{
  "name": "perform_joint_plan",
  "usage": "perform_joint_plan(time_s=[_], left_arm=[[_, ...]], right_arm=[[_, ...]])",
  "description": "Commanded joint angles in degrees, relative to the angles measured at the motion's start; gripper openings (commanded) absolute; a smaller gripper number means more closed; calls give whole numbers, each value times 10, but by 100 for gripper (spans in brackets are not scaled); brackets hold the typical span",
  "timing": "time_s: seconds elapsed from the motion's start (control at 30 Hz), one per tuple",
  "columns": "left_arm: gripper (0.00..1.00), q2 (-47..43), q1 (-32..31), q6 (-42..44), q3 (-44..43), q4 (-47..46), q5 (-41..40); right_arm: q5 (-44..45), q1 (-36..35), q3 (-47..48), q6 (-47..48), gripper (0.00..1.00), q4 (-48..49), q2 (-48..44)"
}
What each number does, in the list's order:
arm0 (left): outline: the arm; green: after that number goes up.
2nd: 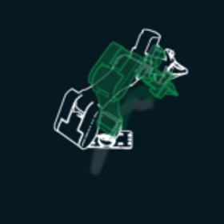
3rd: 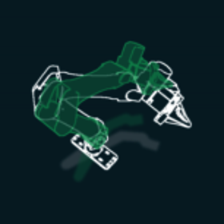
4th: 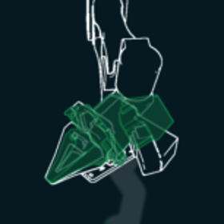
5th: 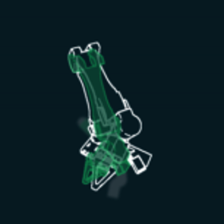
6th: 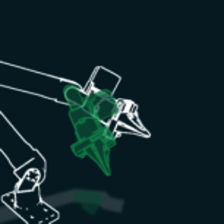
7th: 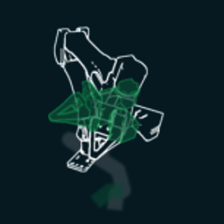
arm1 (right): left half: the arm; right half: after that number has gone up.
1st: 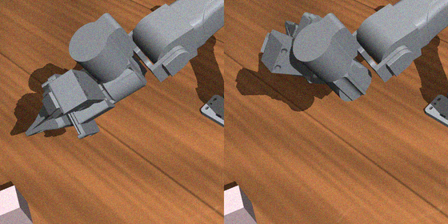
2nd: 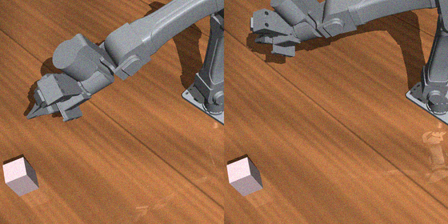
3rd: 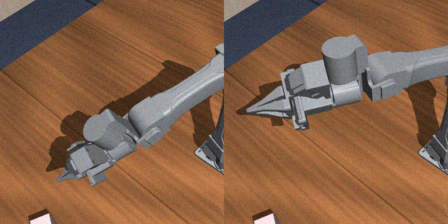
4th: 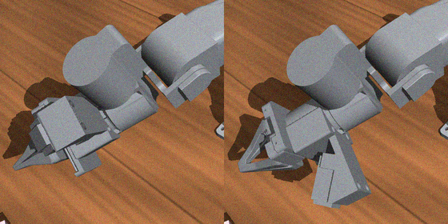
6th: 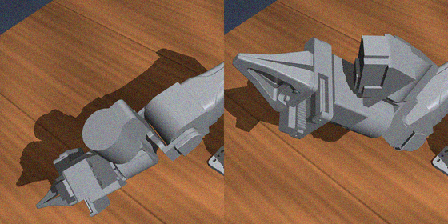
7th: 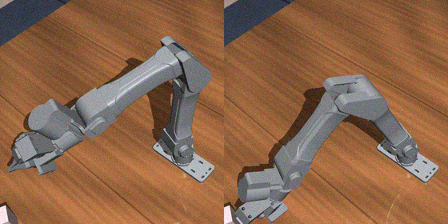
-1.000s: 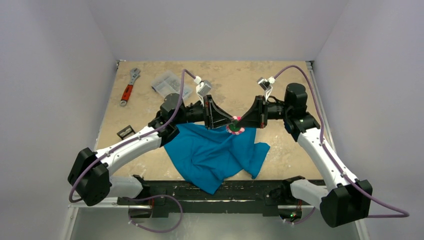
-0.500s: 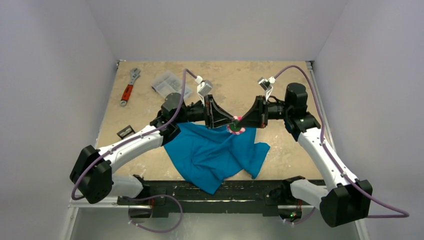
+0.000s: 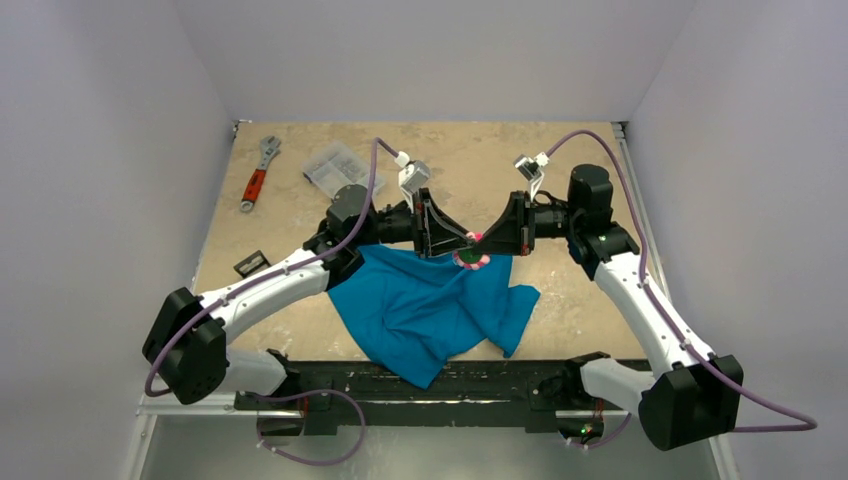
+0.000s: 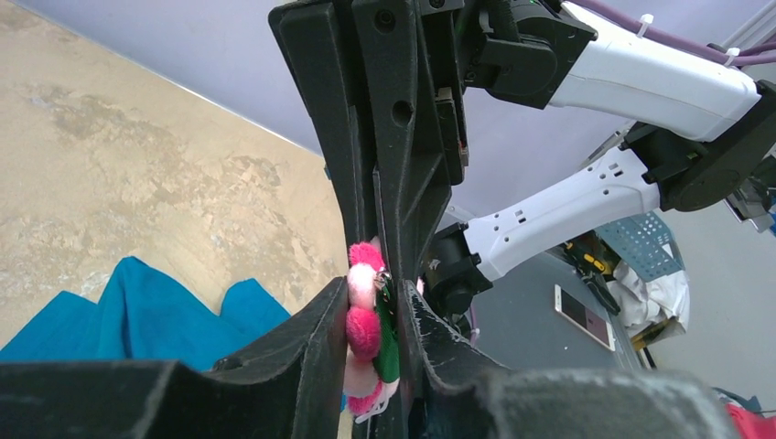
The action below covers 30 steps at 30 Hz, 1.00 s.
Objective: Remove the brooch from the garment
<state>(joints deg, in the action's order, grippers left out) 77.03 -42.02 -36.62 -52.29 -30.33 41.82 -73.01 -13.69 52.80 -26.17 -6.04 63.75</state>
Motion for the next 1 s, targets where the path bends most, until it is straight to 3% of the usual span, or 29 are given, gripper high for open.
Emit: perform_joint_plan(time_s=[0.0, 0.27, 0.53, 0.8, 0.97], left_arm=[[26, 11, -12, 22, -21, 11, -12], [35, -5, -5, 18, -13, 5, -6], [64, -53, 28, 18, 0, 5, 28], [67, -112, 37, 78, 17, 68, 36], [57, -128, 43, 141, 10, 118, 37]], right_arm=[[-17, -7, 37, 13, 0, 10, -3], [-27, -7, 42, 37, 0, -15, -1], [-18, -6, 42, 53, 0, -29, -2], [-7, -6, 52, 80, 0, -56, -2], [36, -8, 91, 193, 0, -158, 1]])
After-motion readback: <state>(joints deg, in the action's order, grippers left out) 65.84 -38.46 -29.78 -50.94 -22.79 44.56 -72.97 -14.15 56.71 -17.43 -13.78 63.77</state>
